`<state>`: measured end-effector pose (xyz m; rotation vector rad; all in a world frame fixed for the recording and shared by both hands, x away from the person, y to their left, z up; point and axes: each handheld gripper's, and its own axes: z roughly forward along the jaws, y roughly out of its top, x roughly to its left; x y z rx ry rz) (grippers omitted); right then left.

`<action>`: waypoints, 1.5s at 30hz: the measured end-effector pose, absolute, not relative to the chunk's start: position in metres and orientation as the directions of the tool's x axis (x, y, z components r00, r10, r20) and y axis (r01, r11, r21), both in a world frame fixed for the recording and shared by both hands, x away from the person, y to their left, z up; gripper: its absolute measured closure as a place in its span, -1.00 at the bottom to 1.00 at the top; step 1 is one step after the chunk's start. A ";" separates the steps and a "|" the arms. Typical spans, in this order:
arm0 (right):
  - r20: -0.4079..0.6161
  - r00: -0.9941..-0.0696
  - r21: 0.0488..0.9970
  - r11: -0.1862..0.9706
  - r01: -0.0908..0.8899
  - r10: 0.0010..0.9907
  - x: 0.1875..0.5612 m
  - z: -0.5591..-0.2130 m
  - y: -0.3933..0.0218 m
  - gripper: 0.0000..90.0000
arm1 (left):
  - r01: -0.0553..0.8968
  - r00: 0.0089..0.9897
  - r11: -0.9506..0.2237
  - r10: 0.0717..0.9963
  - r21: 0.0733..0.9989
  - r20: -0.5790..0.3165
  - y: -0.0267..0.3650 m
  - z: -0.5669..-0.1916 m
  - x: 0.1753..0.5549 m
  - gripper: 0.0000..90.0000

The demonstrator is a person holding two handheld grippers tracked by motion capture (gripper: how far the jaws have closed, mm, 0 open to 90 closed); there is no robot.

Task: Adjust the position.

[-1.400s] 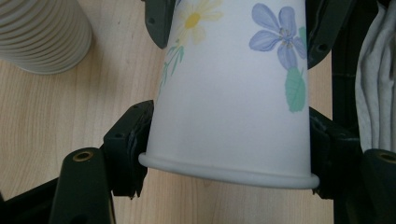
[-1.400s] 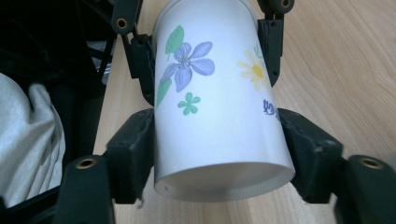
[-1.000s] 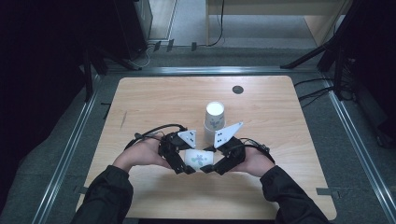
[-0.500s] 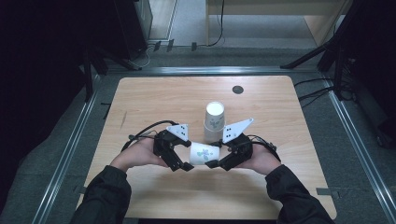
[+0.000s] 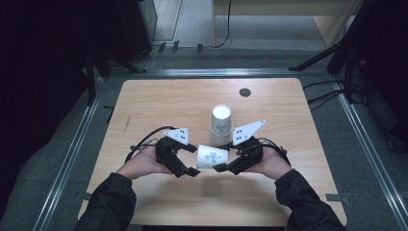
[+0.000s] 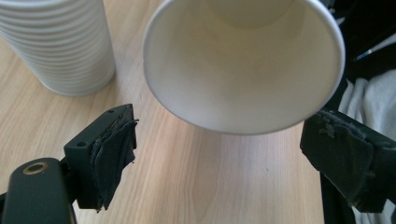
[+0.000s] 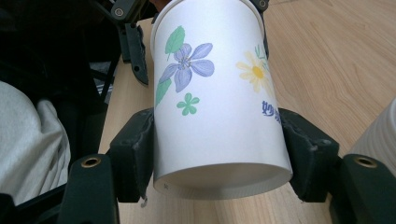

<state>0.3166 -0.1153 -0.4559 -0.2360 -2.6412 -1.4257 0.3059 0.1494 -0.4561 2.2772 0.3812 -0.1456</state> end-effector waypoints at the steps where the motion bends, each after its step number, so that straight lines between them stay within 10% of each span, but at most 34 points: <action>1: 0.191 -0.979 0.818 0.539 0.200 0.074 0.317 -0.456 -0.116 -0.24 | 0.326 0.945 -0.618 0.226 0.715 -0.236 0.150 -0.457 0.306 -0.75; 45: 0.250 -0.966 0.795 0.555 0.243 0.065 0.319 -0.462 -0.108 -0.40 | 0.343 0.939 -0.562 0.231 0.753 -0.256 0.165 -0.436 0.305 -0.42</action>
